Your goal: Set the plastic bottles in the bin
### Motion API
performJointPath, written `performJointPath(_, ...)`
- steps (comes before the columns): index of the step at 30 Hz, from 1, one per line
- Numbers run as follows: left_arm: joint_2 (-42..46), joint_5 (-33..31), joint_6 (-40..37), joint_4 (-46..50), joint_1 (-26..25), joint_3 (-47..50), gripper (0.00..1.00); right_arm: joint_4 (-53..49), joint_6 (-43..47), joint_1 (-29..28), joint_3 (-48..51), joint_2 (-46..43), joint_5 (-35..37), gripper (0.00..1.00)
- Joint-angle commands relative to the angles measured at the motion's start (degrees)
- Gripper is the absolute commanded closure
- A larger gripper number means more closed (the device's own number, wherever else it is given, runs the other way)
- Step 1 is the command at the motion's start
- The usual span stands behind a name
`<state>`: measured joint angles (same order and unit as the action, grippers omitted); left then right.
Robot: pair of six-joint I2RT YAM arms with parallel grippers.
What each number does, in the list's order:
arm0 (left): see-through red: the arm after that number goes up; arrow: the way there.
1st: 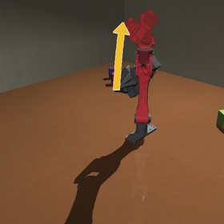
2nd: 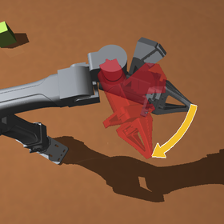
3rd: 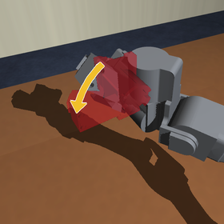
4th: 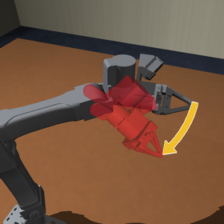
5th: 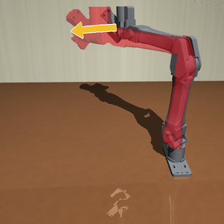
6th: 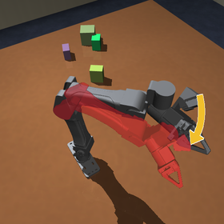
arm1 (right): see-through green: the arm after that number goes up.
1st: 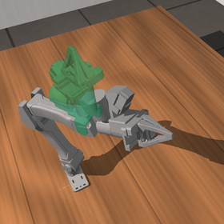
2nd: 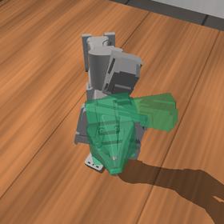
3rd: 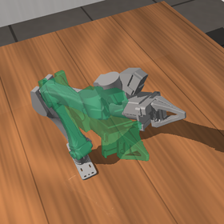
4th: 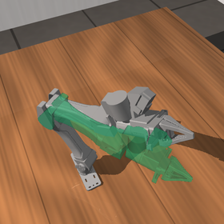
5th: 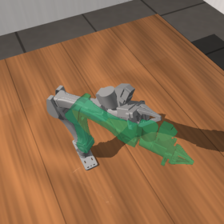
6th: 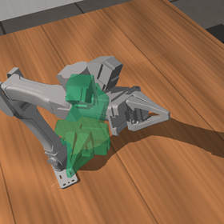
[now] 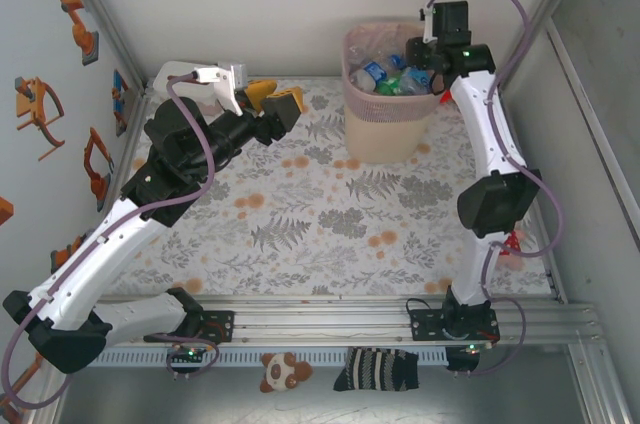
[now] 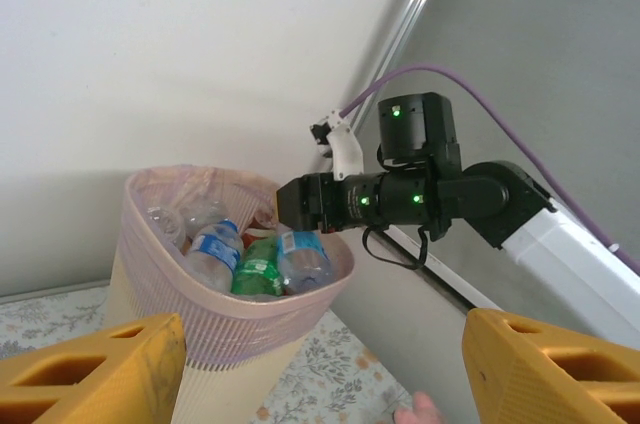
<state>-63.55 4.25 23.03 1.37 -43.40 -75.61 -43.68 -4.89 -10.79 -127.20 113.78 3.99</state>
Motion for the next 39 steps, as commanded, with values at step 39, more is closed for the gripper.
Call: performJointPath(39,2.55,-12.81,-1.58,12.52,4.13,6.48,0.26,-5.02,-2.11,-0.35,9.15,-13.74,-2.12,0.60)
